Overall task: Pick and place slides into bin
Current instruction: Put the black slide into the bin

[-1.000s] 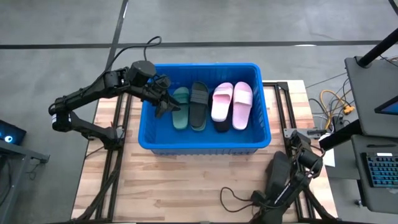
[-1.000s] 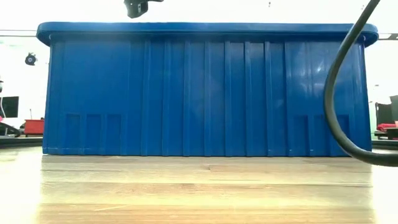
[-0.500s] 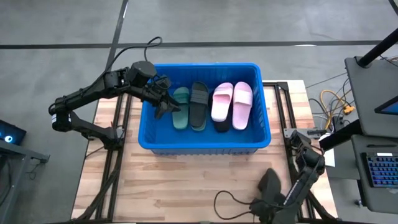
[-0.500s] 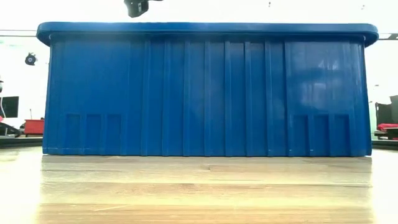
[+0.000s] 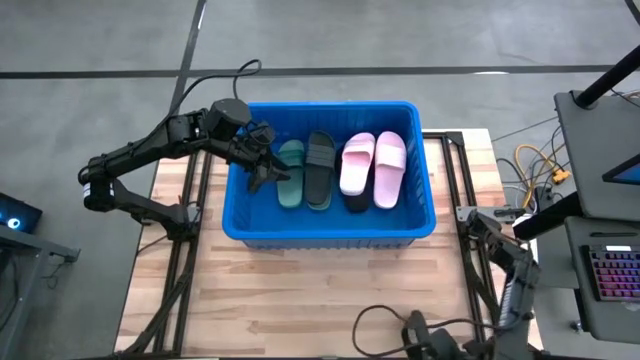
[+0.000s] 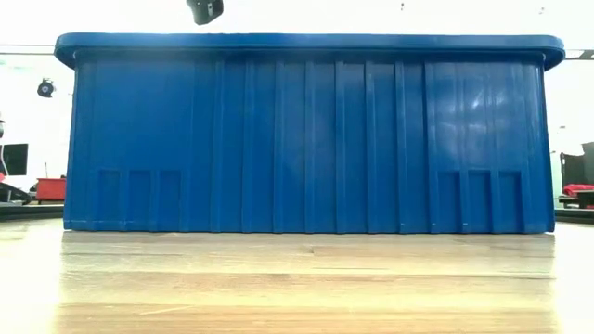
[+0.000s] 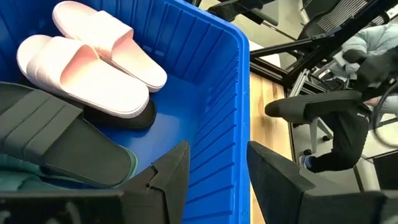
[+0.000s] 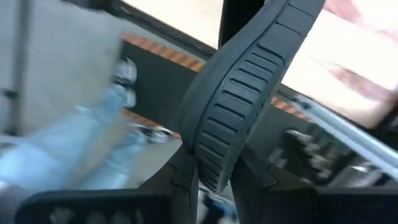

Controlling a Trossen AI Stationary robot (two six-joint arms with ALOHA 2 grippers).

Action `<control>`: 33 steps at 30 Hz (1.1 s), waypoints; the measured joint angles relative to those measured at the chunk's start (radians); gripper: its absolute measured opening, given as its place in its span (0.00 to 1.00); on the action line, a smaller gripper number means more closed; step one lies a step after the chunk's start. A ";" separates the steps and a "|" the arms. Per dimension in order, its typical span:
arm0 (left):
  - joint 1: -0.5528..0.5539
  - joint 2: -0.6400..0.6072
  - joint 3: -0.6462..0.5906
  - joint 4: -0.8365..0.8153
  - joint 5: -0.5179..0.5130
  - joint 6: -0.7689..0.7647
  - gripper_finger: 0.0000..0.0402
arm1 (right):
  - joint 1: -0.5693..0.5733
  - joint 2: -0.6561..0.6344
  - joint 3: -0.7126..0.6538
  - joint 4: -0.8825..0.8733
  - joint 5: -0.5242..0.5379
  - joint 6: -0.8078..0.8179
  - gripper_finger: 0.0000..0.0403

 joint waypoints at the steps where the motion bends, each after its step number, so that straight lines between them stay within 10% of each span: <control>1: 0.000 0.000 0.000 0.000 0.000 0.002 0.36 | 0.008 -0.013 -0.006 0.015 0.032 0.027 0.13; 20: -0.004 -0.028 0.000 0.003 -0.003 0.018 0.36 | 0.019 -0.115 -0.003 0.269 0.813 -0.101 0.12; 29: -0.055 -0.105 0.000 0.023 -0.105 -0.077 0.36 | -0.010 -0.123 -0.003 0.275 1.370 -0.154 0.12; 33: -0.081 -0.133 0.000 0.044 -0.172 -0.119 0.36 | -0.082 -0.132 -0.003 0.286 1.425 -0.163 0.12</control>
